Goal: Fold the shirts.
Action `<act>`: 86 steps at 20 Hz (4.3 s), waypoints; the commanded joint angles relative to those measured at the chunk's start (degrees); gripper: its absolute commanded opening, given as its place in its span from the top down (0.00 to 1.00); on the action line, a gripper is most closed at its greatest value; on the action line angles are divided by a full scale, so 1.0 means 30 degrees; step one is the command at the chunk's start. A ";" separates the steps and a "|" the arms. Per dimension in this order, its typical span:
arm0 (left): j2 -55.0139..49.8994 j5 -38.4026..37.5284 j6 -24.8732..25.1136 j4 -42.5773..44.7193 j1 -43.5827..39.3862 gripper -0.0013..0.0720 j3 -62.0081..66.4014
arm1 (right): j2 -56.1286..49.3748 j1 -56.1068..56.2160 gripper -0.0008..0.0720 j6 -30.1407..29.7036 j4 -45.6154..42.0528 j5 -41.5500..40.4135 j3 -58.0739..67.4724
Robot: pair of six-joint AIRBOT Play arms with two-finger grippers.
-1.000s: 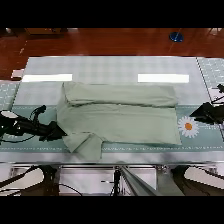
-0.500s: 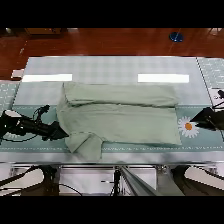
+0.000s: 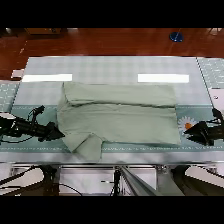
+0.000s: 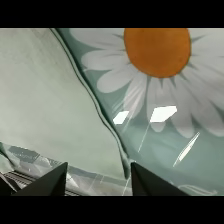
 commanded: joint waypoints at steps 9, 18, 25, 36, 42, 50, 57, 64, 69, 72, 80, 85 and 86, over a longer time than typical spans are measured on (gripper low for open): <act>-0.0007 -0.0117 0.0058 -0.0036 0.0095 0.95 0.0000 | 0.0007 -0.0087 0.35 -0.0015 0.1137 -0.2783 -0.3905; 0.0015 -0.0131 0.0066 -0.0138 0.0102 0.95 0.0007 | 0.0321 -0.0087 0.95 -0.2958 0.5625 -0.0831 -0.4226; 0.1698 -0.2106 0.1064 -0.5792 0.0080 0.95 0.1472 | 0.4473 -0.0087 0.95 -0.3432 0.9573 0.0597 -0.3075; 0.3242 0.0117 0.0357 -0.9180 0.0058 0.95 0.4561 | 0.5515 0.2331 0.95 -0.1865 1.0746 -0.3570 0.0590; 0.0168 0.0583 0.0488 -0.9187 -0.0845 0.95 0.7570 | 0.3388 0.6164 0.95 -0.0437 1.0499 -0.7249 0.3417; -0.7191 0.0036 -0.0911 -0.9173 -0.2790 0.95 1.3843 | -0.1552 0.7417 0.95 -0.0022 1.0316 -0.8087 0.5581; -1.0659 0.0102 -0.1042 -0.8896 -0.2892 0.95 1.6619 | -0.3832 0.8087 0.95 -0.0138 1.1169 -1.1999 0.5581; -1.2021 0.0255 -0.0634 -0.7104 -0.2907 0.95 1.6815 | -0.4204 0.8109 0.95 -0.0612 1.1256 -1.2524 0.5581; -1.2014 0.0342 -0.0168 -0.7329 -0.2929 0.62 1.6823 | -0.4204 0.9027 0.80 -0.1027 1.1242 -1.2917 0.5581; -1.1992 -0.0153 -0.0226 -0.8087 -0.2732 0.32 1.7121 | -0.4197 0.9486 0.60 -0.1100 1.1242 -1.3544 0.5581; -1.0513 -0.2783 -0.1035 -0.8852 -0.0874 0.35 1.9263 | -0.2368 0.8378 0.47 0.0000 0.7592 -1.3435 0.5581; -0.9843 -0.3519 -0.1042 -0.8845 -0.1107 0.35 1.9271 | -0.2506 0.7635 0.28 0.2565 0.4036 -1.2597 0.5581; -0.9843 -0.3687 -0.1035 -0.8830 -0.1173 0.35 1.9271 | -0.2739 0.7621 0.23 0.2572 0.4299 -1.2488 0.5574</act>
